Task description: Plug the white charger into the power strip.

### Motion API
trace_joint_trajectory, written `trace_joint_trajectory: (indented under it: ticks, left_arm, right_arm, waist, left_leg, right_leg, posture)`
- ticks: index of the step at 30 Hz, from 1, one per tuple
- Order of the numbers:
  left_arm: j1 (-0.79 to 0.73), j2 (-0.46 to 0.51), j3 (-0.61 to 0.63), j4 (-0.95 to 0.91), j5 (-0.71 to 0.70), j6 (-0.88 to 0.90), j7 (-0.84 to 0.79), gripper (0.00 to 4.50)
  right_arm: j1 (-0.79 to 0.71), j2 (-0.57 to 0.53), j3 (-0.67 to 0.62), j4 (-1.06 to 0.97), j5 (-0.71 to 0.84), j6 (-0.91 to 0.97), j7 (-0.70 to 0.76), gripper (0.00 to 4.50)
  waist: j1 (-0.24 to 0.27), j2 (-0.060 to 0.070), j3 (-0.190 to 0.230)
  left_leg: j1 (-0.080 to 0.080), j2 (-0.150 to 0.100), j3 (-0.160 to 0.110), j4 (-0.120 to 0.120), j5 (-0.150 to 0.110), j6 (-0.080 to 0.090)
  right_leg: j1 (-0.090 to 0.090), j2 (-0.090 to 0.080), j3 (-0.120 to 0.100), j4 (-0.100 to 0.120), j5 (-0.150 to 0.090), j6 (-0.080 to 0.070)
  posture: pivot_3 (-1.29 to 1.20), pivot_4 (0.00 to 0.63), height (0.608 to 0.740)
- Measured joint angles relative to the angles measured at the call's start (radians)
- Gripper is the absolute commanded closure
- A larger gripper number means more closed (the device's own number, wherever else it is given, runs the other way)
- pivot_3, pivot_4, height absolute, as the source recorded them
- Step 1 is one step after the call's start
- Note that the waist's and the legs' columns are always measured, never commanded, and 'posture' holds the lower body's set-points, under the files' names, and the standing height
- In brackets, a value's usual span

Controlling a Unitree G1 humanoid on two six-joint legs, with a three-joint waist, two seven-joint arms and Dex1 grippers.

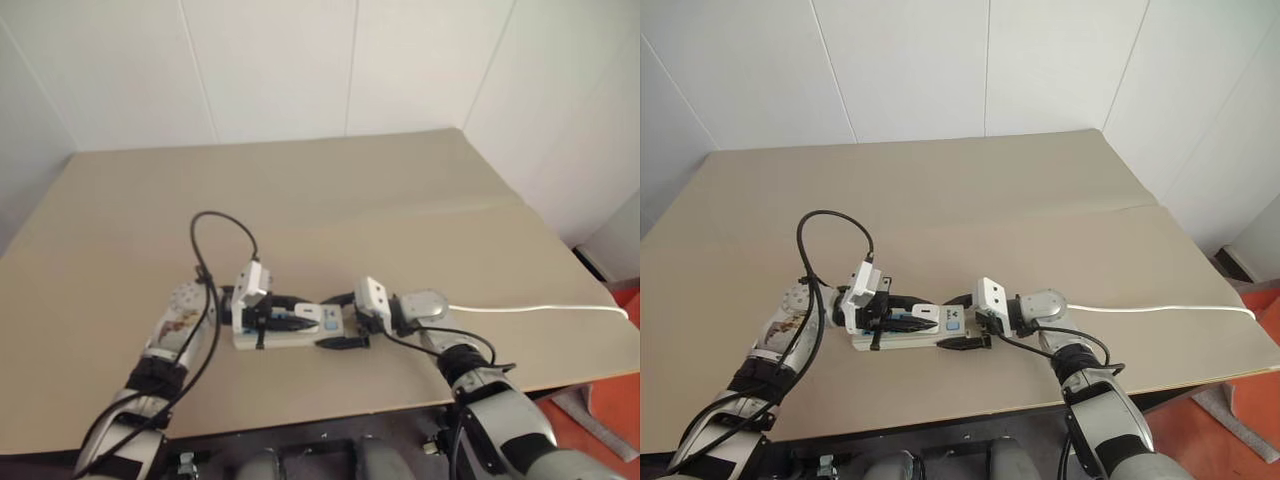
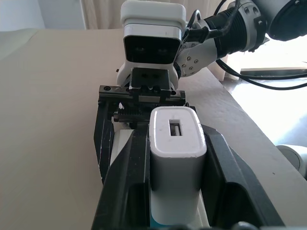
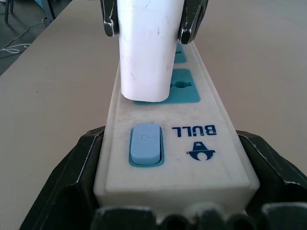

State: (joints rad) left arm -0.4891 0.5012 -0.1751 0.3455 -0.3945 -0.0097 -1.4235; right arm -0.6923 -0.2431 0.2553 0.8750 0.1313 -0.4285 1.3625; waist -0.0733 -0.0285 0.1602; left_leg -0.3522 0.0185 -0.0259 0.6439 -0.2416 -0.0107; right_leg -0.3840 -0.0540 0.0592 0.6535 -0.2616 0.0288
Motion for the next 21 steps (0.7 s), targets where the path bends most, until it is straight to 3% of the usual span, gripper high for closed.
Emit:
trace_joint_trajectory:
  ticks: [11,21]
  left_arm:
    - [0.114,0.007,0.007,-0.090,-0.003,0.004,0.107,3.49]
    - [0.120,0.018,-0.003,-0.109,-0.003,0.010,0.116,3.49]
  right_arm:
    - [0.012,0.000,0.016,0.001,0.000,0.010,-0.013,1.06]
    - [0.010,0.000,0.021,0.003,0.000,0.011,-0.011,1.06]
  waist:
    - [-0.001,0.004,-0.022]
    - [-0.002,0.004,-0.024]
  left_leg:
    - [0.000,0.002,0.001,-0.004,-0.001,0.002]
    - [0.000,0.002,0.002,-0.005,-0.002,0.003]
  right_leg:
    - [0.000,0.001,0.001,-0.006,0.000,-0.001]
    - [0.000,0.002,0.003,-0.006,0.000,-0.001]
  posture:
    - [0.00,0.150,0.740]
    - [0.00,0.150,0.740]
